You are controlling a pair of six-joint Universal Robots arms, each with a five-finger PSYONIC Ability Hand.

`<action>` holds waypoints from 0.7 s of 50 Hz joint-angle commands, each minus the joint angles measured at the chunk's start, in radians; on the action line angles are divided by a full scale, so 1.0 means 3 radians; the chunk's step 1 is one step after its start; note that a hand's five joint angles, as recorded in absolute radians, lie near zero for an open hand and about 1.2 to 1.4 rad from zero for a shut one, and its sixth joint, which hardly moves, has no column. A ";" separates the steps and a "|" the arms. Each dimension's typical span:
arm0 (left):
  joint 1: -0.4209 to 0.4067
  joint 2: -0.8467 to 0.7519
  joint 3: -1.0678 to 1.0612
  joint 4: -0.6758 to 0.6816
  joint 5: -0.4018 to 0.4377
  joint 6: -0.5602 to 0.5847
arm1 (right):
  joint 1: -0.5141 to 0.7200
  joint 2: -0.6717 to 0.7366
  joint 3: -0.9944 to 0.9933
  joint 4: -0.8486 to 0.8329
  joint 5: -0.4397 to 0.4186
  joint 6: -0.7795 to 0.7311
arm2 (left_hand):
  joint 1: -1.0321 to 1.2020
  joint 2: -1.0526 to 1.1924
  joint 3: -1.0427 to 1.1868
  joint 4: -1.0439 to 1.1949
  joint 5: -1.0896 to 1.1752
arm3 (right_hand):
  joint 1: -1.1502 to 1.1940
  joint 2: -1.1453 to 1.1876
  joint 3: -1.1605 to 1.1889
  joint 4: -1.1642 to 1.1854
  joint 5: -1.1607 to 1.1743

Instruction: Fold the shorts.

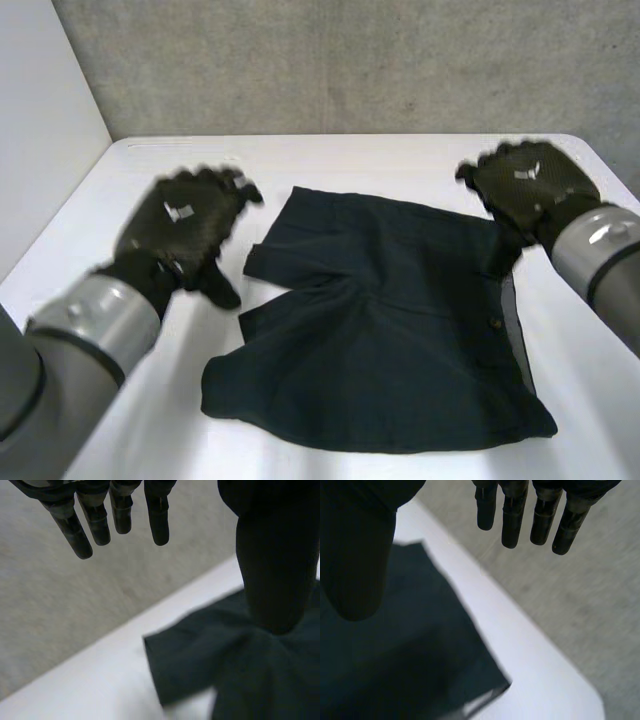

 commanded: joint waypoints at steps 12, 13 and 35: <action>-0.0380 -0.0181 -0.1188 0.0628 0.0087 0.0246 | -0.0792 -0.0155 0.1531 0.0008 -0.0882 -0.0774 | 0.0241 0.0778 0.0750 0.0758 0.0707 | -0.0081 -0.0766 -0.0101 -0.0184 -0.0233; -0.0375 -0.0207 -0.1220 0.0655 0.0108 0.0246 | -0.0828 -0.0176 0.1603 -0.0033 -0.0908 -0.0795 | 0.0291 0.0828 0.0800 0.0808 0.0757 | -0.0081 -0.0766 -0.0101 -0.0184 -0.0233; -0.0089 -0.0754 -0.1297 0.0874 0.0129 0.0410 | -0.1421 -0.0299 0.2519 -0.0815 -0.1598 -0.0999 | 0.1025 0.1562 0.1534 0.1543 0.1492 | 0.2894 0.2210 0.2874 0.2791 0.2743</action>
